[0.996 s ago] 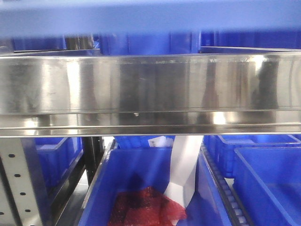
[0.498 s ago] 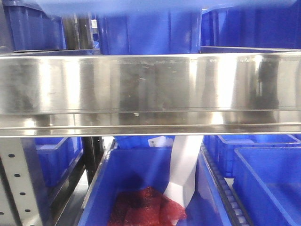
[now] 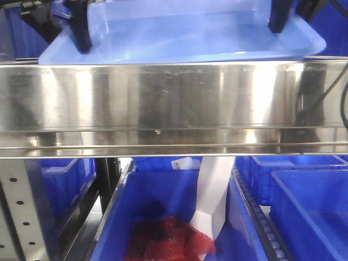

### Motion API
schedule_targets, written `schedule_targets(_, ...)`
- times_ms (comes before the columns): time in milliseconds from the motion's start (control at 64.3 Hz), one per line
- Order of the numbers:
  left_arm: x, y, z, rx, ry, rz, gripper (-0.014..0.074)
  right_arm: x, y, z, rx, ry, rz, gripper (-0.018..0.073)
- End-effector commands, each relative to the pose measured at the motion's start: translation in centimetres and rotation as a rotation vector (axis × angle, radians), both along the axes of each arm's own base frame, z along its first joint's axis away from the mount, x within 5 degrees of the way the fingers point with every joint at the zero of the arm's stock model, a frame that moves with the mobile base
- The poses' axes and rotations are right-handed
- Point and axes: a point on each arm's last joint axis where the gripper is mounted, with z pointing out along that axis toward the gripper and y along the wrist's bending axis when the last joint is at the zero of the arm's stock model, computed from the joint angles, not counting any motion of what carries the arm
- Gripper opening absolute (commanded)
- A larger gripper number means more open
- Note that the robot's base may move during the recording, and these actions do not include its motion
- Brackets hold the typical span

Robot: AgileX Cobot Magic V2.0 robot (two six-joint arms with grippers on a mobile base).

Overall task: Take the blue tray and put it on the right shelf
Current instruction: 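Lower the tray onto the shelf rollers and open both grippers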

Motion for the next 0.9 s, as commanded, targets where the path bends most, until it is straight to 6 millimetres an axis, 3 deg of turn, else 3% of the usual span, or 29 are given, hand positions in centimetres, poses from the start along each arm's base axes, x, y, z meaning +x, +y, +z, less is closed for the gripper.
schedule_targets(0, -0.9, -0.2, 3.4, -0.071, -0.117, -0.011, 0.0443, -0.7, -0.2, 3.3, 0.032, -0.135, 0.015, 0.0629)
schedule_targets(109, -1.0, -0.1, 3.4, -0.070, -0.115, -0.011, 0.0528, -0.9, -0.2, 3.2, 0.028, -0.122, 0.015, 0.0628)
schedule_targets(218, -1.4, 0.0, 4.2, -0.079, -0.132, -0.012, 0.0526, -1.4, -0.4, 3.9, 0.032, -0.132, 0.013, 0.0625)
schedule_targets(296, -2.4, 0.2, 5.6, -0.092, -0.171, -0.024, 0.0526, -2.4, -0.7, 5.2, 0.043, -0.167, 0.013, 0.0601)
schedule_targets(420, -5.1, 0.9, 9.2, -0.093, -0.287, -0.041, 0.0502, -4.7, -1.3, 7.8, 0.065, -0.243, 0.016, 0.0459)
schedule_targets(545, -8.4, 1.3, 12.1, -0.080, -0.428, -0.077, 0.0384, -7.5, -2.1, 10.0, 0.081, -0.327, 0.027, 0.0258)
schedule_targets(685, -12.2, 1.9, 13.3, -0.081, -0.532, -0.122, 0.0197, -11.2, -3.3, 10.9, 0.085, -0.401, 0.045, 0.0061)
schedule_targets(887, -17.5, 4.5, 11.7, -0.134, -0.629, -0.142, -0.0050, -17.1, -5.1, 9.4, 0.092, -0.519, 0.070, 0.0057)
